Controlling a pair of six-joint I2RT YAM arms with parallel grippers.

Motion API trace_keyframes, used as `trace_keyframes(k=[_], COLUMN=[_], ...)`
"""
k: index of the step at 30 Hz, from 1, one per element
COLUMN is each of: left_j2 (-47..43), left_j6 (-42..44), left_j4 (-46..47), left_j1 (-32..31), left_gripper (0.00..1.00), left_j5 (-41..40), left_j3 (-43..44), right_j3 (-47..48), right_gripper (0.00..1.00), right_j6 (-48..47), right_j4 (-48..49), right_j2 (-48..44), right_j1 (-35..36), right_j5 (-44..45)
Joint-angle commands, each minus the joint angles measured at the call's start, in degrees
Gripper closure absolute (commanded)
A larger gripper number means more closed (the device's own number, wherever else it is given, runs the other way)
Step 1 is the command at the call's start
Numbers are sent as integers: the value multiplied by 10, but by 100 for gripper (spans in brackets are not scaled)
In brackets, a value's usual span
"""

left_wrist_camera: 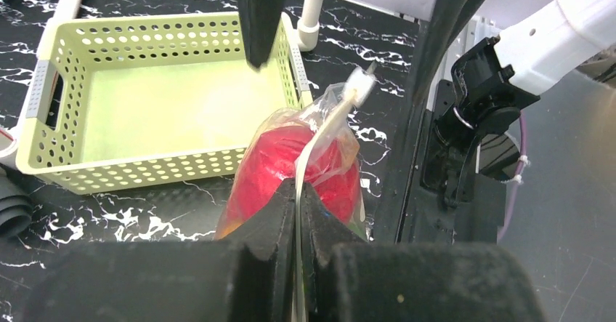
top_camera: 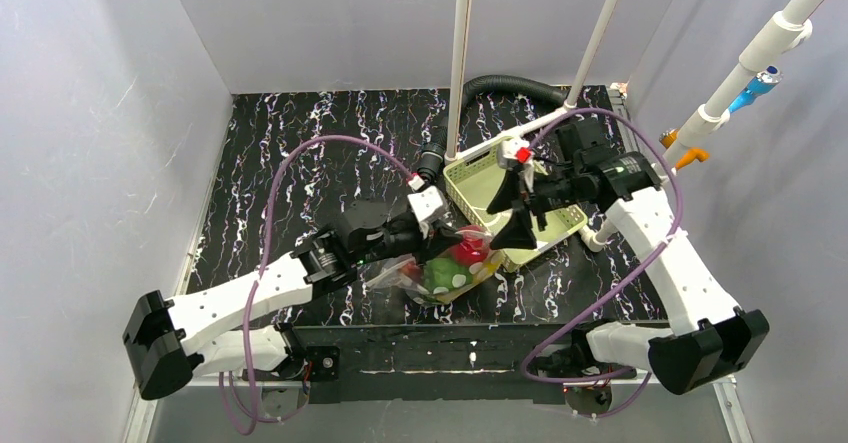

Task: Open the zip-top bag and remove the fake food
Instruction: Unzip the zipper food storage bag at the center of the board.

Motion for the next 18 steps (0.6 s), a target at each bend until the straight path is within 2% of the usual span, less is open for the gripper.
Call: trace_keyframes(k=[1, 3, 11, 18], left_j2=[-52, -66, -111, -125], left_j6=[-41, -51, -75, -84], left_j4=[88, 108, 139, 146], left_j1=[1, 1, 2, 2], left_gripper=[100, 100, 100, 100], left_j5=[-31, -33, -19, -9], left_j3=[-50, -70, -111, -122], right_j3=[18, 4, -86, -97], right_gripper=[8, 2, 2, 2], right_j6=[-22, -25, -17, -123], right_j4=[-30, -23, 53, 10], right_j2=[-42, -60, -108, -96], right_j1=[-56, -73, -130, -138], right_j5=[-99, -107, -121, -167])
